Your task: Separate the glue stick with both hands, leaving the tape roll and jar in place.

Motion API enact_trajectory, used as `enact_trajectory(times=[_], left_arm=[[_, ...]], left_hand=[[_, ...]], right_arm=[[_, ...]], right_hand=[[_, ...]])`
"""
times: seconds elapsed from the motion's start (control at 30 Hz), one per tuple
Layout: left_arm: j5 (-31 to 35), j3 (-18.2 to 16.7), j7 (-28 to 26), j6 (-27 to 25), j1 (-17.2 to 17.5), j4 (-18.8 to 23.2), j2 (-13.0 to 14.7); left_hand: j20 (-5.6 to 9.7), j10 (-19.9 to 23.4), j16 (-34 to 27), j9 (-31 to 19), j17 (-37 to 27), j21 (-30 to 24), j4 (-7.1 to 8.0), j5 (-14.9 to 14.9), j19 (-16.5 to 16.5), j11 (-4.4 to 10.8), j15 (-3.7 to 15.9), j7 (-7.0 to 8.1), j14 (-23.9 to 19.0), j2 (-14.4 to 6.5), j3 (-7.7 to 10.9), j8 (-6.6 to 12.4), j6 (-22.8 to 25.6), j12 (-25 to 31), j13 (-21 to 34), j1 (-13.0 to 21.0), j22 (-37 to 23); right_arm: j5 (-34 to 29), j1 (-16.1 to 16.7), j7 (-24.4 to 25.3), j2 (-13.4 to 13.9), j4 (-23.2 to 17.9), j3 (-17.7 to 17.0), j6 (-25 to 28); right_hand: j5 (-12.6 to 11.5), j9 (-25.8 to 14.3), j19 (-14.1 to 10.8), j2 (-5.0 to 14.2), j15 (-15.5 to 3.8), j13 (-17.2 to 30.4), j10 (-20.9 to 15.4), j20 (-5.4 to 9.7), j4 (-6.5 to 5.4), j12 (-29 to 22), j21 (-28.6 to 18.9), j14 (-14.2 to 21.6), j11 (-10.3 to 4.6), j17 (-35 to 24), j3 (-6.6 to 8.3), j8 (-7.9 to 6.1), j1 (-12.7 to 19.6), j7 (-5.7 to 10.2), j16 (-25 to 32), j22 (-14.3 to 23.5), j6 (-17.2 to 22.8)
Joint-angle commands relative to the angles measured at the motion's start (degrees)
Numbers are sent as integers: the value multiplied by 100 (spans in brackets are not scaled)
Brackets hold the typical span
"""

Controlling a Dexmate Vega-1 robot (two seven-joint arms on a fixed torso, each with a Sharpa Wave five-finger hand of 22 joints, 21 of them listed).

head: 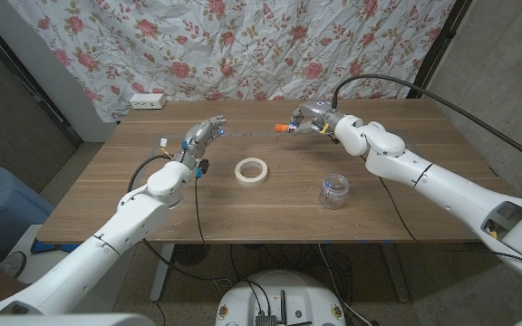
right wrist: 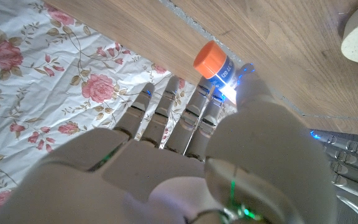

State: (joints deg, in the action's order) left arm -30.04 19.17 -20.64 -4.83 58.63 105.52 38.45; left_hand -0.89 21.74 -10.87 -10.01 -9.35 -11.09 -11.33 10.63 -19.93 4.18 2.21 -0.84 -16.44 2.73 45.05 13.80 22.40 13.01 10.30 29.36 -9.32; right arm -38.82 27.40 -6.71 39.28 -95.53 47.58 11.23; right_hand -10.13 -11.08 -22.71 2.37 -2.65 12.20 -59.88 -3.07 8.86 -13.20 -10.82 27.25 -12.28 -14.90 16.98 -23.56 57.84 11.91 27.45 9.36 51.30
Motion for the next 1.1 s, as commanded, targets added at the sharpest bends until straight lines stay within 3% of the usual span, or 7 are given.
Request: enact_trajectory(times=[0.03,0.17,0.27,0.33,0.4,0.63,1.1], left_arm=[[441,111,-425,-337,-17,470,28],[501,164,-181,-314,-120,431,113],[516,206,80,-199,-207,336,165],[498,224,218,-109,-253,256,159],[510,256,343,-84,-314,194,181],[509,358,863,85,-524,-36,270],[475,590,1567,273,-893,-410,249]], left_hand=[[27,205,-17,-31,-18,-42,6,33,-165,60,7,-23,-174,125,-75,52,207,41,11,258,-16],[41,229,35,-29,-19,9,8,20,-111,80,-28,19,-113,254,-142,30,235,15,11,368,-15],[117,161,79,-21,-22,45,26,-3,-98,166,48,102,-4,544,-315,-60,165,-81,9,565,-15],[113,146,91,-19,-22,62,34,-6,-61,115,38,83,44,599,-364,-92,126,-103,9,624,-15],[185,117,90,-17,-22,80,43,-10,-5,172,25,88,77,653,-427,-136,55,-130,9,683,-15],[354,-1,120,-14,-22,121,63,-23,207,162,-49,104,293,730,-602,-224,-121,-191,11,797,-13],[278,-185,129,-11,-23,129,85,-61,486,94,-139,56,572,780,-869,-274,-328,-243,12,841,-9]], right_arm=[[-320,340,187,205,-532,-166,261],[-432,398,199,248,-630,-191,262],[-474,445,213,269,-698,-233,258],[-496,473,222,281,-736,-264,257],[-518,496,220,292,-771,-291,260],[-613,560,239,333,-858,-364,230],[-809,638,318,354,-972,-456,122]], right_hand=[[-40,-9,-69,7,-700,1,-67,24,-23,17,-3,75,-19,-9,-32,7,-12,102,36,15,165],[-42,-9,-75,-2,-702,1,-70,34,-17,22,-3,81,-19,-6,-40,14,-12,102,39,15,167],[-43,-9,-82,-8,-704,0,-66,40,-15,28,-5,81,-19,-1,-43,20,-14,102,36,16,168],[-45,-8,-84,-8,-708,0,-66,43,-13,31,-5,85,-19,1,-44,24,-13,102,36,16,168],[-47,-8,-87,-12,-712,0,-68,47,-10,33,-4,82,-19,8,-44,28,-11,102,29,16,169],[-49,-8,-93,-14,-709,0,-68,50,-13,41,-4,88,-19,13,-51,38,-20,102,29,16,173],[-58,-7,-100,-24,-714,-1,-85,54,-9,55,0,97,-21,40,-57,68,-29,102,8,16,176]])
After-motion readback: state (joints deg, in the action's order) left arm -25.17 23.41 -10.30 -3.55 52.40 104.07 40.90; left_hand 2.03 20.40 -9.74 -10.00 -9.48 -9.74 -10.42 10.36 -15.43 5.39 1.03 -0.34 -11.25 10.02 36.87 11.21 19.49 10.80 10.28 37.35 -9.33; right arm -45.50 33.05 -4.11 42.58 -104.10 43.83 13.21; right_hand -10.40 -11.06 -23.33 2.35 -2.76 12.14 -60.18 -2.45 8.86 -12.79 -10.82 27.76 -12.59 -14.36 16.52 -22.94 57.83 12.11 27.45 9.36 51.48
